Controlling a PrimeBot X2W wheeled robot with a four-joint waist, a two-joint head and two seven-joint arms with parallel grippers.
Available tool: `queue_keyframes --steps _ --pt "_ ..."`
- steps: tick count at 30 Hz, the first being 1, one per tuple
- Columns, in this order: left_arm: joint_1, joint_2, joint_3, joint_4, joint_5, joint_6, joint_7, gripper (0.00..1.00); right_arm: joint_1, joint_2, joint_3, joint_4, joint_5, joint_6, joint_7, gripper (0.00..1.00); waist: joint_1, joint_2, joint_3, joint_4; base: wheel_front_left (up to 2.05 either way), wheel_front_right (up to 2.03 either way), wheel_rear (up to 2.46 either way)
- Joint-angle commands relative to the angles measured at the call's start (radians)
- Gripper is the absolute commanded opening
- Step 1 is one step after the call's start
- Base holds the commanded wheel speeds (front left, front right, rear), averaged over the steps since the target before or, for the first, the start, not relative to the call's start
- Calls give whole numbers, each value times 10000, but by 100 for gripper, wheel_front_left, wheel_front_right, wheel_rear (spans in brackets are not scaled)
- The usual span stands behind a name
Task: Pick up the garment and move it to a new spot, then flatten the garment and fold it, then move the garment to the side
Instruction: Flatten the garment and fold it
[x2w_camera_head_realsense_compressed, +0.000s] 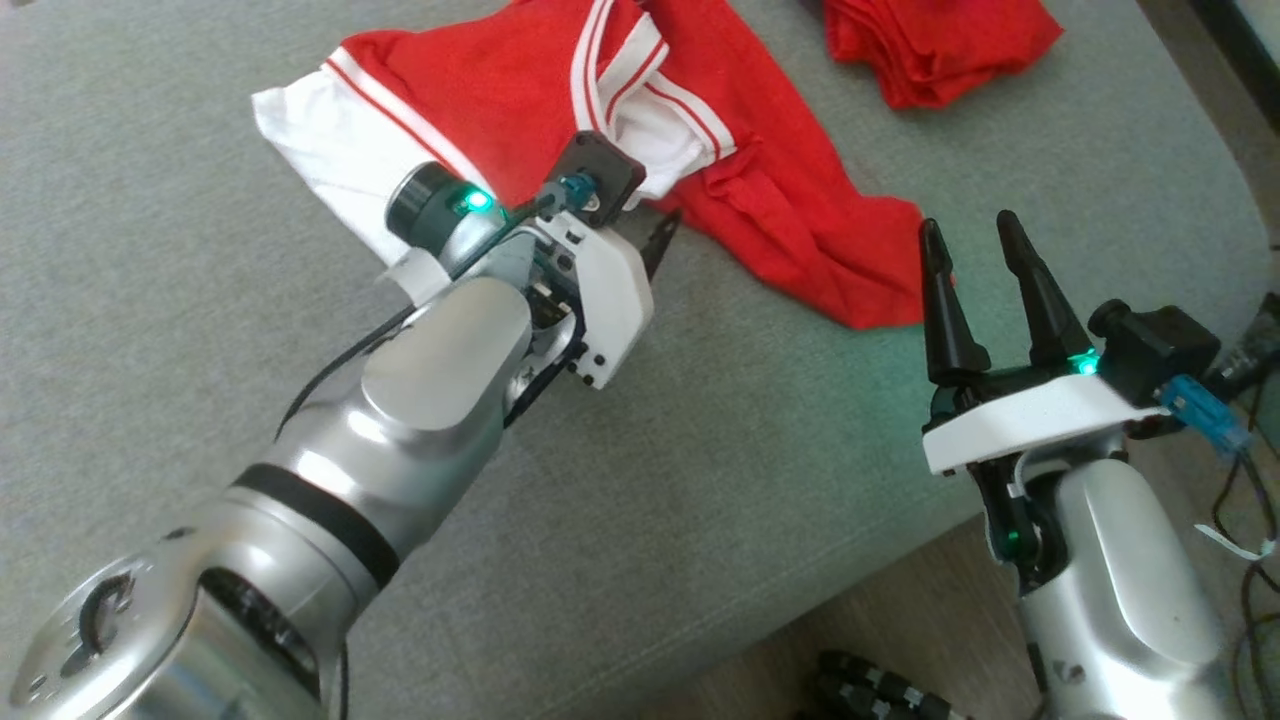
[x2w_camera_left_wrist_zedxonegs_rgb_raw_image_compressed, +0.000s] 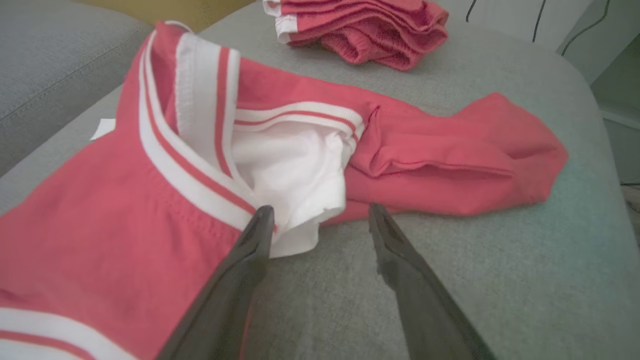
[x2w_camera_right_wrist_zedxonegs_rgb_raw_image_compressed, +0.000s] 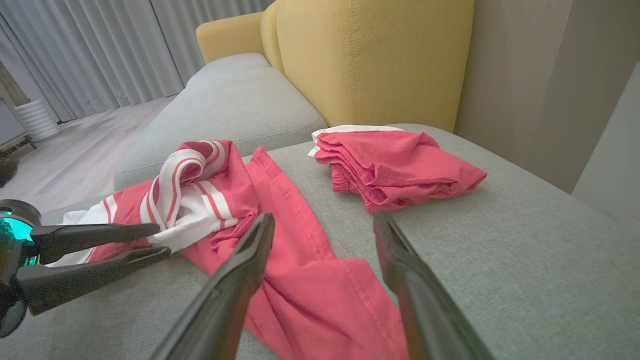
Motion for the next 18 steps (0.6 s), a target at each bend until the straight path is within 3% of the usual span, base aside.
queue_keyframes --steps 1,3,4,5,6,13,18 --pt "-608 -19 75 -73 1 -26 -88 100 14 -34 199 -350 36 -7 7 100 0 0 42 -89 0 0 0" --pt "-658 -27 -30 129 -64 -66 -134 49 12 -34 228 -335 69 -7 -6 100 0 0 44 -166 0 0 0" --pt "-685 -29 -96 160 -95 -72 -177 34 13 -34 232 -330 83 -7 -16 100 0 0 46 -194 0 0 0" --pt "-704 -30 -153 172 -145 -75 -217 11 19 -34 228 -324 93 -7 -30 100 0 0 45 -212 0 0 0" --pt "-726 -31 -225 164 -186 -86 -256 0 28 -34 214 -310 100 -7 -45 100 0 0 41 -219 0 0 0" --pt "-797 -34 -560 -224 -671 -5 -655 0 80 -34 63 -157 37 -7 -54 100 0 0 -307 29 0 0 0" --pt "-856 -34 -690 -965 -1241 -56 -779 0 255 -33 -204 -156 -240 -7 106 100 0 0 -974 688 0 0 0"
